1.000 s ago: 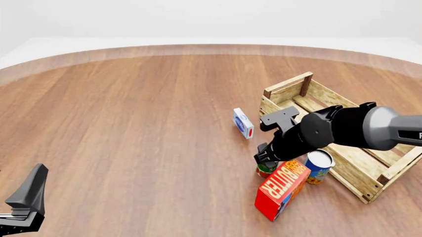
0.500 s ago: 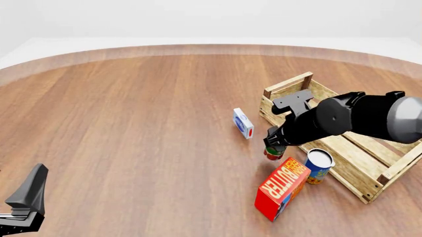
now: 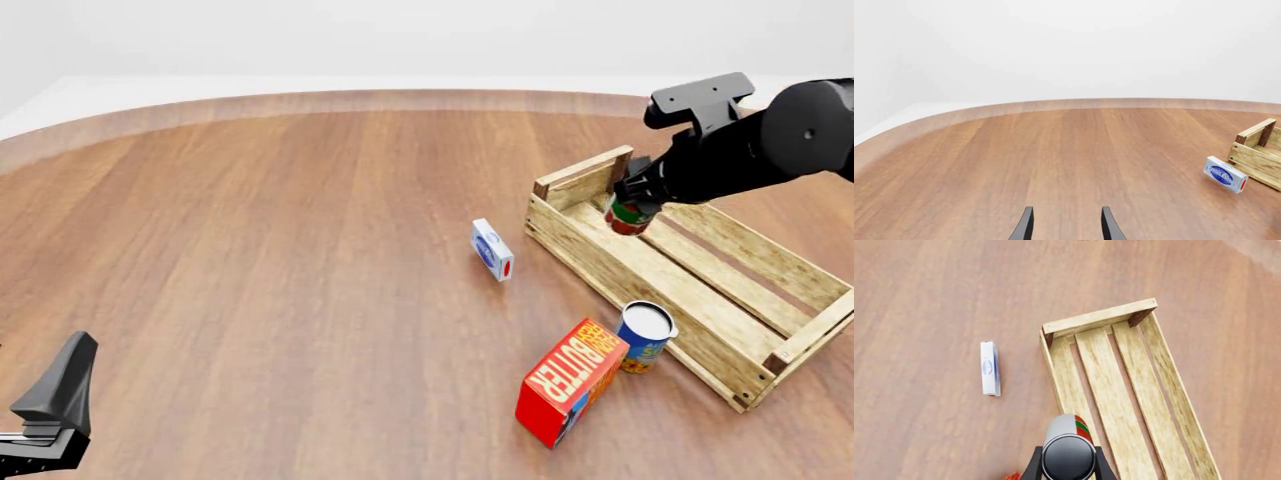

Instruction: Pick up the tomato sauce, and put it in the wooden tray.

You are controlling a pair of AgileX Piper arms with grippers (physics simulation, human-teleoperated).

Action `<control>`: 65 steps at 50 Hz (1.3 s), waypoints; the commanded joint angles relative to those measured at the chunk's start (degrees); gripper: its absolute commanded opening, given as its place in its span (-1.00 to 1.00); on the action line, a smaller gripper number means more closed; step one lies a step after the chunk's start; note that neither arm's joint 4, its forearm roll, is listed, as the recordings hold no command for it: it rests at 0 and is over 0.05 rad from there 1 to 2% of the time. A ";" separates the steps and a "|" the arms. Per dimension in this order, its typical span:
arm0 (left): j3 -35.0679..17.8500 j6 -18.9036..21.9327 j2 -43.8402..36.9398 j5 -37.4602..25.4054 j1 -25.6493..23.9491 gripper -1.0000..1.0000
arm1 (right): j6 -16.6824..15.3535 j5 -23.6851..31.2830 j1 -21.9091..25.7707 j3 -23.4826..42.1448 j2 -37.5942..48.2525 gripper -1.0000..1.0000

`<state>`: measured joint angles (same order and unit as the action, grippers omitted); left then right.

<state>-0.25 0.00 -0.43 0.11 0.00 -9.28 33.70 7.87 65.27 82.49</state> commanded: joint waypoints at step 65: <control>0.00 0.00 0.00 0.00 0.00 1.00 | -2.04 -11.92 -16.92 -4.07 14.62 1.00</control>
<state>-0.25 0.00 -0.43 0.11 0.00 -10.40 20.53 -8.52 60.49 99.75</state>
